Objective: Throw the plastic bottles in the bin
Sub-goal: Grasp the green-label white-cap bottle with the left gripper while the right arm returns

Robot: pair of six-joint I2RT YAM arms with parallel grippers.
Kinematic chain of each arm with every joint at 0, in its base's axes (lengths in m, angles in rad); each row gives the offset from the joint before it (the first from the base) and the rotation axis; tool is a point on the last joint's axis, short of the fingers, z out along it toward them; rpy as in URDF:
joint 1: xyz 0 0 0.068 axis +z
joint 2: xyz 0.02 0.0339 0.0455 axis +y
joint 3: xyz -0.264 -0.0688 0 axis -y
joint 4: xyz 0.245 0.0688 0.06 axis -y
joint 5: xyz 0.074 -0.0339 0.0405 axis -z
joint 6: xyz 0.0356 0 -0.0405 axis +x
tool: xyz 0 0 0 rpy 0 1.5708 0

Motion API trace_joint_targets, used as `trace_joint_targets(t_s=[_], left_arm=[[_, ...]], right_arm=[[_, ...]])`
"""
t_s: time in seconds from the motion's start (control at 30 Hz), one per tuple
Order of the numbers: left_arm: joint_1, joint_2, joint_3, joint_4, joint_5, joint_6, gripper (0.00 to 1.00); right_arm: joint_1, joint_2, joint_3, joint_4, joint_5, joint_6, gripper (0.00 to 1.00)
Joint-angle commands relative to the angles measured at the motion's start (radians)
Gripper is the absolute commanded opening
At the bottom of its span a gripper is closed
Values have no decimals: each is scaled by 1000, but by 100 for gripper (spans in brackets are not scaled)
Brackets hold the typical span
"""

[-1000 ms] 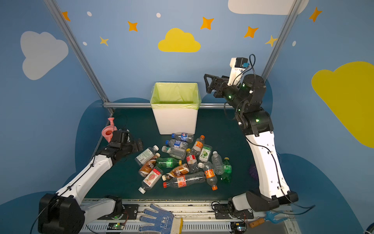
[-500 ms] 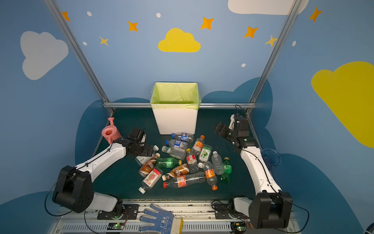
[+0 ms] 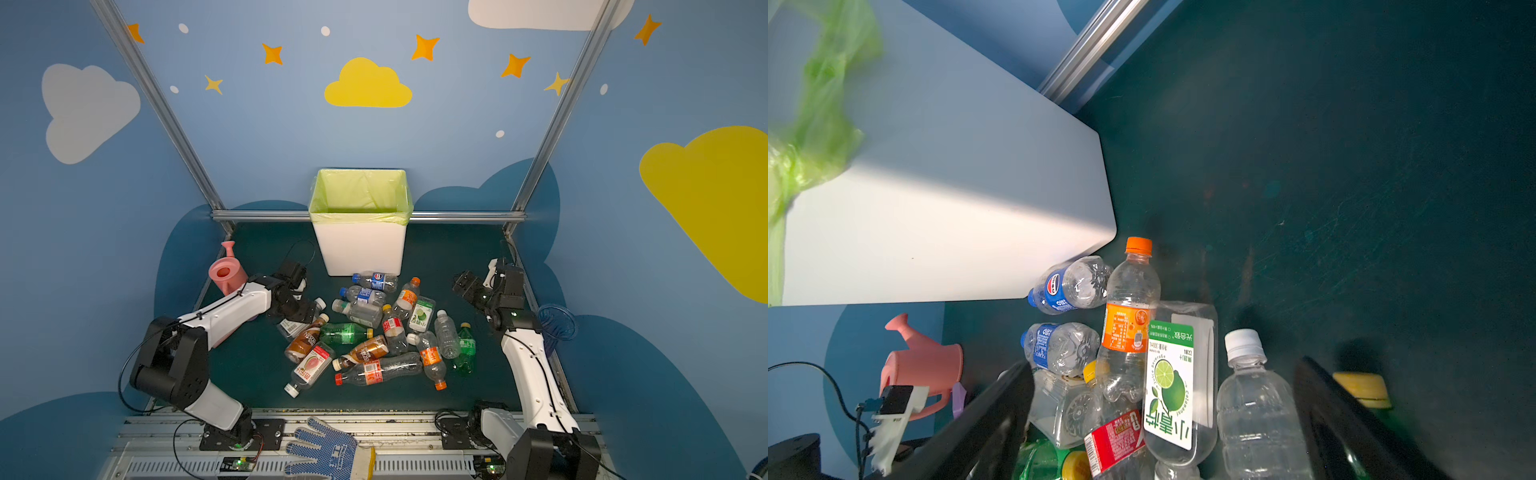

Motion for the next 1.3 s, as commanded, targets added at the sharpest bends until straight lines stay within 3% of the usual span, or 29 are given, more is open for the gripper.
trace_joint_targets(t_s=[0.0,0.3,0.6,0.7,0.9,1.27], left_arm=[[-2,29,22,-36,-25,13,93],[4,101,63,-32,-112,-60,85],[86,135,95,-14,-32,-130,76],[88,148,113,-34,-27,-141,78],[81,96,89,-18,-41,-153,94],[106,186,136,-42,-1,-85,93]], right_arm=[[-9,-7,-15,28,-24,13,95],[-31,11,-22,35,-44,24,95],[-59,1,-42,30,-55,32,95],[-65,-4,-49,35,-55,37,95],[-75,-5,-57,32,-68,38,95],[-89,-29,-87,33,-73,49,95]])
